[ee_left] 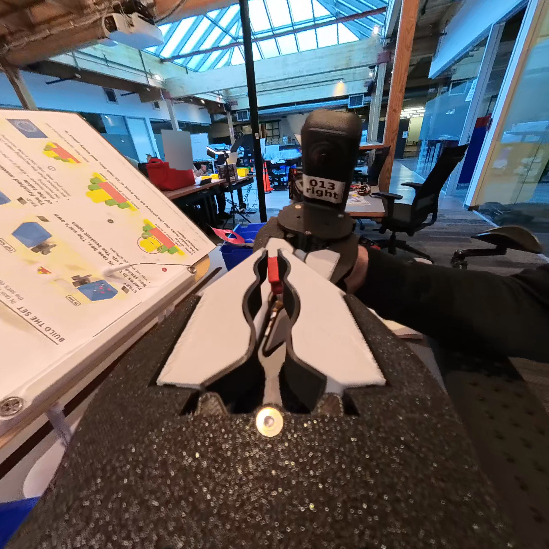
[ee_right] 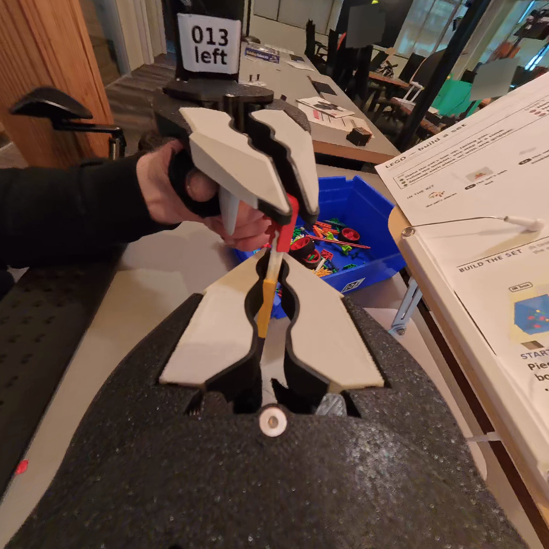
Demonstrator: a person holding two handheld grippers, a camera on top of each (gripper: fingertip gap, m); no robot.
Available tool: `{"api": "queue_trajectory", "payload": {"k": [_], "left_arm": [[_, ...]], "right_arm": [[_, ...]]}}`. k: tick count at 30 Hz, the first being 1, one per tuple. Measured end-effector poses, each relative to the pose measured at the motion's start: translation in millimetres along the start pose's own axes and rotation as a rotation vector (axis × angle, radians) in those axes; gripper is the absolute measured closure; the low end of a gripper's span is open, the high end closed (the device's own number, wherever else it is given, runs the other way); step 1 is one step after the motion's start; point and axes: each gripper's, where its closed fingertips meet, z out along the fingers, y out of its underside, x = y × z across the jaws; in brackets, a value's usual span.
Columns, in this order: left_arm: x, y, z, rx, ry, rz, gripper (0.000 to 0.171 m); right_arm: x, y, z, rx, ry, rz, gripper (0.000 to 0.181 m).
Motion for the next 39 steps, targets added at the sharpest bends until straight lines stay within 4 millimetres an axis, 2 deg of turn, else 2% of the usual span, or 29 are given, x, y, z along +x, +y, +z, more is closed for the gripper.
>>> {"api": "queue_trajectory", "payload": {"k": [3, 7, 8, 9, 11, 16, 18, 21, 23, 26, 30, 32, 39], "left_arm": [[0, -3, -5, 0.004, 0.004, 0.006, 0.16], [15, 10, -8, -0.113, 0.078, 0.015, 0.142], [18, 14, -8, -0.14, 0.082, 0.027, 0.146], [19, 20, -7, -0.181, 0.078, 0.053, 0.157], [25, 24, -5, -0.215, 0.086, 0.095, 0.163], [23, 16, 2, -0.204, 0.005, 0.229, 0.166], [24, 13, 3, -0.188, -0.009, 0.263, 0.164], [24, 4, 2, -0.145, -0.018, 0.231, 0.158], [23, 7, 1, -0.176, -0.025, 0.237, 0.164], [21, 13, 1, -0.224, -0.053, 0.297, 0.164], [15, 31, 5, -0.373, -0.137, 0.471, 0.165], [8, 45, 6, -0.465, -0.175, 0.545, 0.164], [-8, 66, 5, -0.603, -0.248, 0.666, 0.163]], "right_arm": [[-8, 2, -3, -0.021, -0.044, -0.005, 0.181], [-20, 5, -4, -0.065, -0.089, -0.042, 0.181], [-22, 5, -5, -0.071, -0.091, -0.057, 0.181], [-22, 5, -5, -0.074, -0.082, -0.059, 0.181], [-25, 5, -7, -0.078, -0.102, -0.062, 0.181], [-16, -1, -12, -0.053, -0.055, -0.046, 0.181], [-18, -4, -15, -0.048, -0.064, -0.045, 0.181], [-20, -1, -14, -0.069, -0.068, -0.058, 0.181], [-21, 2, -12, -0.082, -0.072, -0.059, 0.181], [-17, 8, -11, -0.118, -0.049, -0.062, 0.181], [0, 30, -14, -0.249, 0.045, -0.066, 0.181], [10, 47, -16, -0.364, 0.117, -0.107, 0.181], [37, 66, -24, -0.616, 0.338, -0.281, 0.181]]}}
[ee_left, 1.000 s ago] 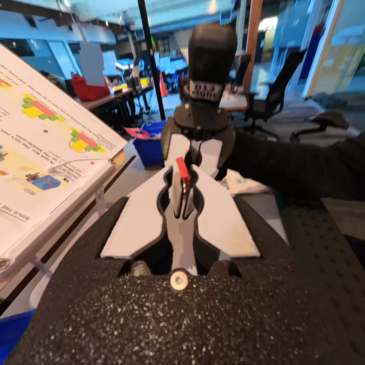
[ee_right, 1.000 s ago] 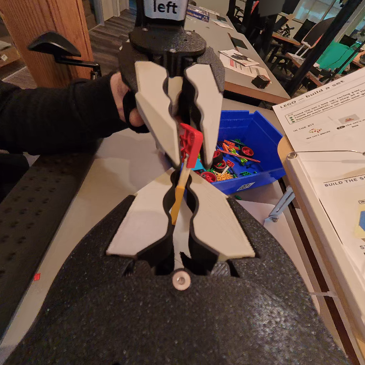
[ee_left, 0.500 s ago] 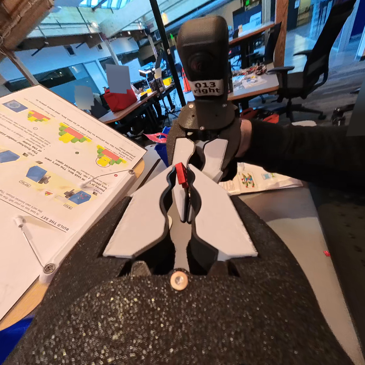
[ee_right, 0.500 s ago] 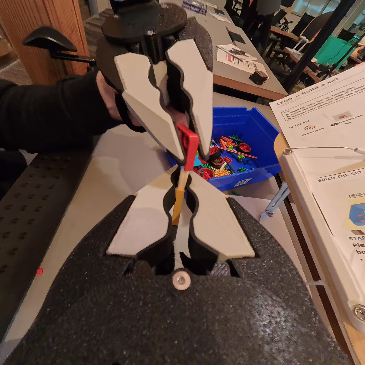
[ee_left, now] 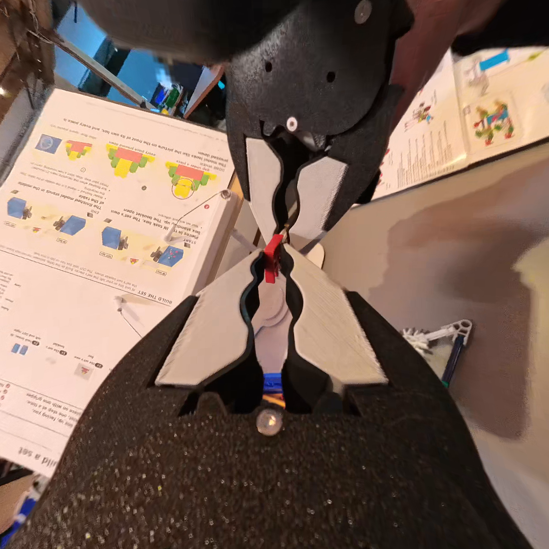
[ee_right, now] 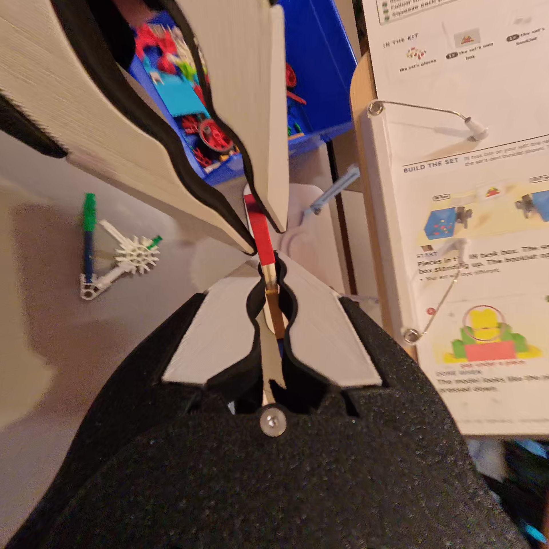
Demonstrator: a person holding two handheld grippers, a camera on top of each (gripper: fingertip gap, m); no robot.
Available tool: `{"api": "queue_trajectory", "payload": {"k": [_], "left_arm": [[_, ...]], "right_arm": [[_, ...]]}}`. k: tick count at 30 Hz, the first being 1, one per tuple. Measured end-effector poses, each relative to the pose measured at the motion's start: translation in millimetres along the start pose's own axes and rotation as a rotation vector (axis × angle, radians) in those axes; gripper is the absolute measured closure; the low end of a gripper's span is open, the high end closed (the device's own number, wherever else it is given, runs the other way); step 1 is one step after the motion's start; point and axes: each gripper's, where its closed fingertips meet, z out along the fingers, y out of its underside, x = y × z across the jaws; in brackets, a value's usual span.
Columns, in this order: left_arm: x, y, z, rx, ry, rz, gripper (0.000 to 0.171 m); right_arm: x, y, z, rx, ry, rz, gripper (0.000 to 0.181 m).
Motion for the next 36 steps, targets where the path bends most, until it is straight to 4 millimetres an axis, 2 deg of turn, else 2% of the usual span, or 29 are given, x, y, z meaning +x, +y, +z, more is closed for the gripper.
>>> {"api": "queue_trajectory", "payload": {"k": [6, 10, 13, 18, 20, 21, 22, 24, 26, 28, 31, 33, 36], "left_arm": [[-6, 13, 3, -0.098, -0.067, 0.077, 0.163], [-12, 13, 7, -0.125, -0.127, 0.087, 0.164], [-25, 4, 11, -0.093, -0.225, 0.04, 0.164], [-52, -2, 18, -0.114, -0.529, 0.065, 0.162], [-57, 5, 24, -0.157, -0.587, 0.063, 0.162], [-57, 12, 28, -0.169, -0.587, 0.054, 0.171], [-59, 21, 29, -0.174, -0.593, 0.004, 0.171], [-62, 29, 30, -0.165, -0.583, -0.026, 0.169], [-70, 20, 19, -0.105, -0.605, -0.057, 0.168], [-69, 10, 11, -0.074, -0.569, -0.026, 0.168], [-64, 13, -4, -0.059, -0.432, -0.012, 0.168], [-73, 35, -21, -0.153, -0.406, -0.041, 0.168], [-75, 64, -39, -0.229, -0.32, -0.138, 0.167]], "right_arm": [[15, 3, 2, -0.12, 0.148, -0.101, 0.181], [23, 4, 2, -0.107, 0.188, -0.064, 0.181], [35, 1, -3, -0.046, 0.204, 0.072, 0.181], [56, -4, -1, 0.025, 0.271, 0.326, 0.181], [57, -2, 9, 0.032, 0.271, 0.413, 0.181], [55, -7, 12, 0.091, 0.231, 0.481, 0.181], [51, -12, 14, 0.139, 0.173, 0.562, 0.181], [58, -16, 12, 0.14, 0.238, 0.536, 0.181], [59, -29, 7, 0.209, 0.206, 0.548, 0.181], [59, -32, 2, 0.228, 0.205, 0.486, 0.181], [57, -33, -7, 0.265, 0.138, 0.51, 0.181], [54, -30, -9, 0.287, 0.074, 0.531, 0.181], [49, -25, -13, 0.316, -0.005, 0.532, 0.181]]}}
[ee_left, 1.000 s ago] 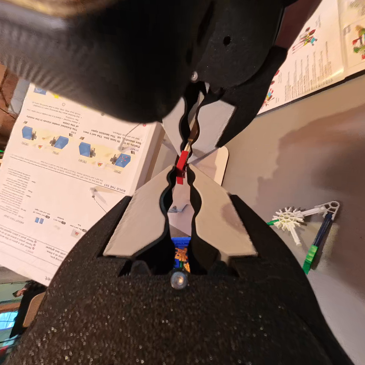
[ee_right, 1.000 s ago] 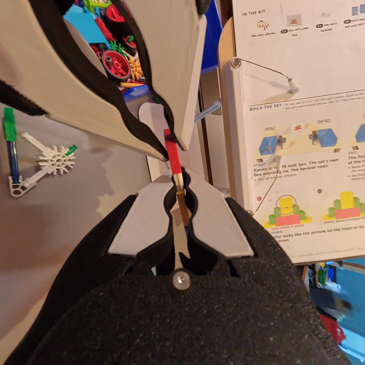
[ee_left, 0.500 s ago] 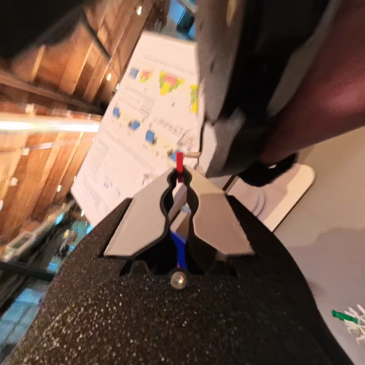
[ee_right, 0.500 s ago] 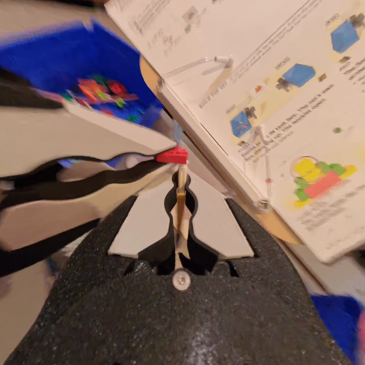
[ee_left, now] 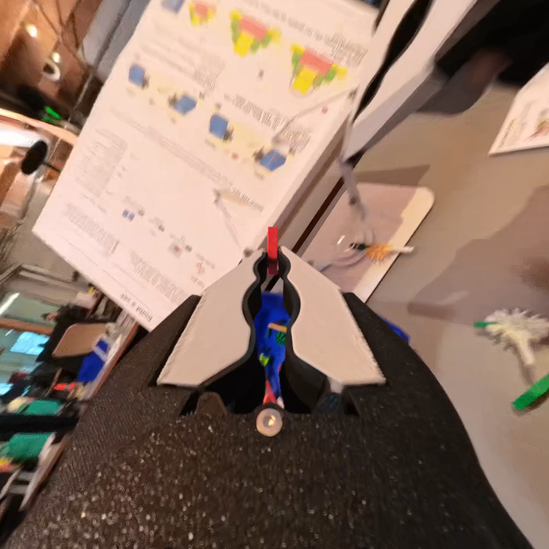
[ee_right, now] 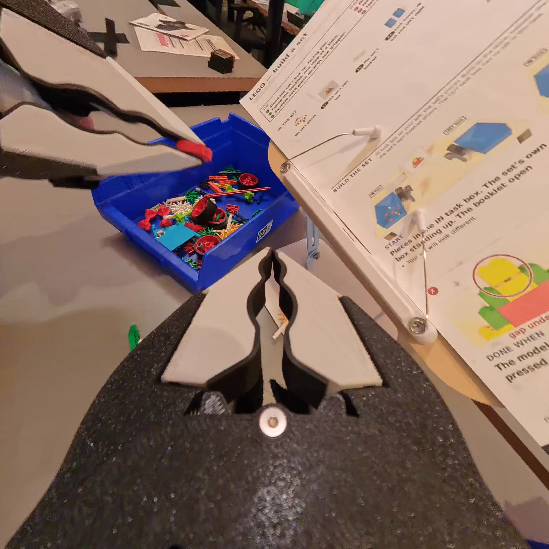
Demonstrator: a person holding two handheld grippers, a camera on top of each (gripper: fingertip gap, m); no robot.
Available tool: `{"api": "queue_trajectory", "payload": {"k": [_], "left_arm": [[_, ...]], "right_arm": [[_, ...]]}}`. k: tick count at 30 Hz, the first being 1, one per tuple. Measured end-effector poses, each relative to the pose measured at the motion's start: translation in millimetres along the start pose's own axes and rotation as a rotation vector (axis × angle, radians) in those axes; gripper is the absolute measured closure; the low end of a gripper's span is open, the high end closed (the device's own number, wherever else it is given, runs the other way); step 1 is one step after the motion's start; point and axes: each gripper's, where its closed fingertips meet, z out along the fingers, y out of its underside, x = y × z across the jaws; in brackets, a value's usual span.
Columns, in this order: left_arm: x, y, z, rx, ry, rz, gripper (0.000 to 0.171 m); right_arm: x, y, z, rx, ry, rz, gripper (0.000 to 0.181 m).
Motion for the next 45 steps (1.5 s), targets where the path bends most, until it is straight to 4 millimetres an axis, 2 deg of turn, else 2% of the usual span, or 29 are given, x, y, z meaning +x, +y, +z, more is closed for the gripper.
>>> {"api": "queue_trajectory", "payload": {"k": [1, 4, 6, 7, 8, 9, 10, 12, 13, 16, 18, 24, 25, 28, 31, 33, 38, 40, 42, 43, 45], "left_arm": [[-7, 11, -2, -0.036, -0.017, 0.006, 0.167], [4, 48, -2, -0.144, 0.129, -0.078, 0.167], [11, 78, 2, -0.241, 0.199, -0.128, 0.167], [13, 93, 4, -0.285, 0.221, -0.157, 0.167], [8, 107, 9, -0.32, 0.192, -0.181, 0.167], [12, 120, 13, -0.354, 0.223, -0.229, 0.166], [20, 132, 16, -0.387, 0.269, -0.265, 0.157], [17, 155, 23, -0.466, 0.226, -0.278, 0.146], [22, 158, 24, -0.479, 0.248, -0.281, 0.14], [29, 139, 24, -0.415, 0.287, -0.283, 0.139], [31, 125, 22, -0.372, 0.299, -0.276, 0.139], [34, 91, 22, -0.268, 0.29, -0.224, 0.14], [34, 85, 23, -0.252, 0.286, -0.214, 0.14], [35, 70, 22, -0.199, 0.277, -0.19, 0.141], [39, 57, 21, -0.147, 0.287, -0.167, 0.141], [43, 48, 21, -0.115, 0.292, -0.134, 0.14], [73, 20, 16, 0.019, 0.378, 0.021, 0.134], [79, 7, 14, 0.073, 0.369, 0.075, 0.137], [83, -7, 12, 0.136, 0.363, 0.103, 0.15], [83, -11, 12, 0.151, 0.345, 0.127, 0.157], [86, -14, 10, 0.162, 0.346, 0.151, 0.16]], "right_arm": [[5, 1, -3, 0.006, 0.006, 0.02, 0.181], [10, 7, -9, 0.007, -0.029, 0.049, 0.181], [10, 23, -5, -0.052, -0.055, 0.056, 0.181], [7, 34, 0, -0.097, -0.075, 0.068, 0.181], [3, 48, 8, -0.15, -0.101, 0.083, 0.175], [-2, 62, 18, -0.205, -0.12, 0.081, 0.166], [-3, 77, 28, -0.258, -0.113, 0.073, 0.161], [-3, 105, 49, -0.355, -0.083, 0.046, 0.158], [-5, 114, 59, -0.375, -0.072, 0.024, 0.158], [-12, 138, 84, -0.431, -0.066, 0.001, 0.158], [-9, 149, 93, -0.459, -0.025, -0.036, 0.156], [4, 170, 104, -0.464, 0.014, 0.001, 0.159], [5, 168, 105, -0.437, 0.015, 0.012, 0.171], [7, 167, 102, -0.419, -0.017, 0.05, 0.172], [2, 153, 91, -0.371, -0.083, 0.026, 0.173], [-8, 131, 78, -0.281, -0.178, 0.024, 0.173], [-43, 70, 18, -0.009, -0.52, 0.08, 0.173], [-53, 60, -3, 0.033, -0.617, 0.087, 0.173], [-58, 50, -18, 0.08, -0.679, 0.093, 0.173], [-60, 49, -24, 0.086, -0.705, 0.096, 0.173], [-60, 49, -27, 0.086, -0.702, 0.079, 0.173]]}}
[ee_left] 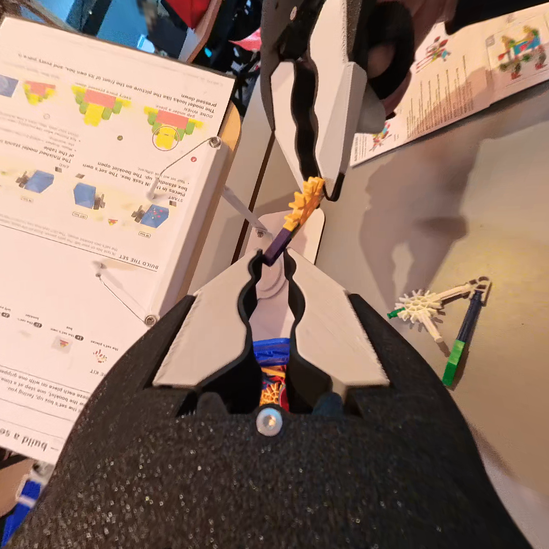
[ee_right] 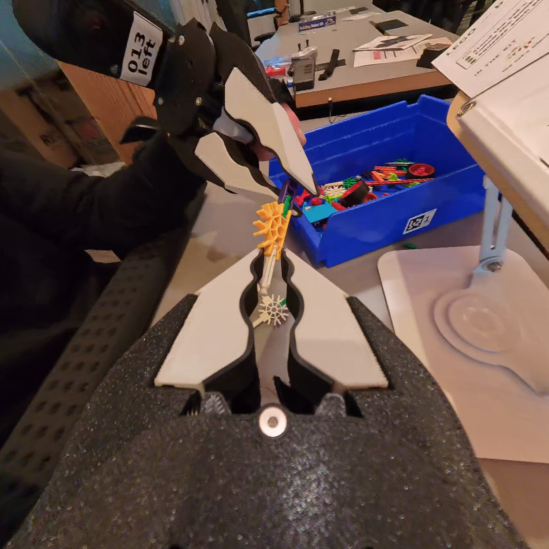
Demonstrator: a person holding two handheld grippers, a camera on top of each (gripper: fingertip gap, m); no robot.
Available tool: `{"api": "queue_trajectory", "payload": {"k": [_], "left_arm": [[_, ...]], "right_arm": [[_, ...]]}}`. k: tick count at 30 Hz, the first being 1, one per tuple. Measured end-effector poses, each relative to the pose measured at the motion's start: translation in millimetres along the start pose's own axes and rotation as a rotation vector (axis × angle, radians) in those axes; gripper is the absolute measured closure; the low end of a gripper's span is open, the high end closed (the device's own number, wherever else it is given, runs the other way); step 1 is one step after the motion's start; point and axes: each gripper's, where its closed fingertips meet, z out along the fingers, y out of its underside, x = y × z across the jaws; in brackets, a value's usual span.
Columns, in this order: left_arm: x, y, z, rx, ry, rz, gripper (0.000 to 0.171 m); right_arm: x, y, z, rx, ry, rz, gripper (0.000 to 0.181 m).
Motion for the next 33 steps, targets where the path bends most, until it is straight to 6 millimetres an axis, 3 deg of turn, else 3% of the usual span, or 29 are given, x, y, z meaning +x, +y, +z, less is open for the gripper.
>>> {"api": "queue_trajectory", "payload": {"k": [6, 10, 17, 21, 26, 33], "left_arm": [[1, -7, -8, 0.067, 0.057, -0.084, 0.166], [6, -15, -11, 0.093, 0.108, -0.129, 0.168], [30, -6, -14, 0.06, 0.279, -0.186, 0.169], [33, -10, -17, 0.093, 0.322, -0.223, 0.168], [16, -20, -21, 0.202, 0.265, -0.284, 0.165], [11, -33, -22, 0.287, 0.281, -0.355, 0.164]], "right_arm": [[0, -22, -7, 0.075, 0.063, -0.064, 0.17], [0, -8, 2, -0.07, 0.134, -0.16, 0.166], [-12, -24, 7, -0.043, 0.148, -0.265, 0.164], [-15, -16, 13, -0.111, 0.15, -0.308, 0.176], [-14, -34, 10, -0.037, 0.177, -0.315, 0.178], [-14, -39, 7, -0.018, 0.191, -0.333, 0.178]]}}
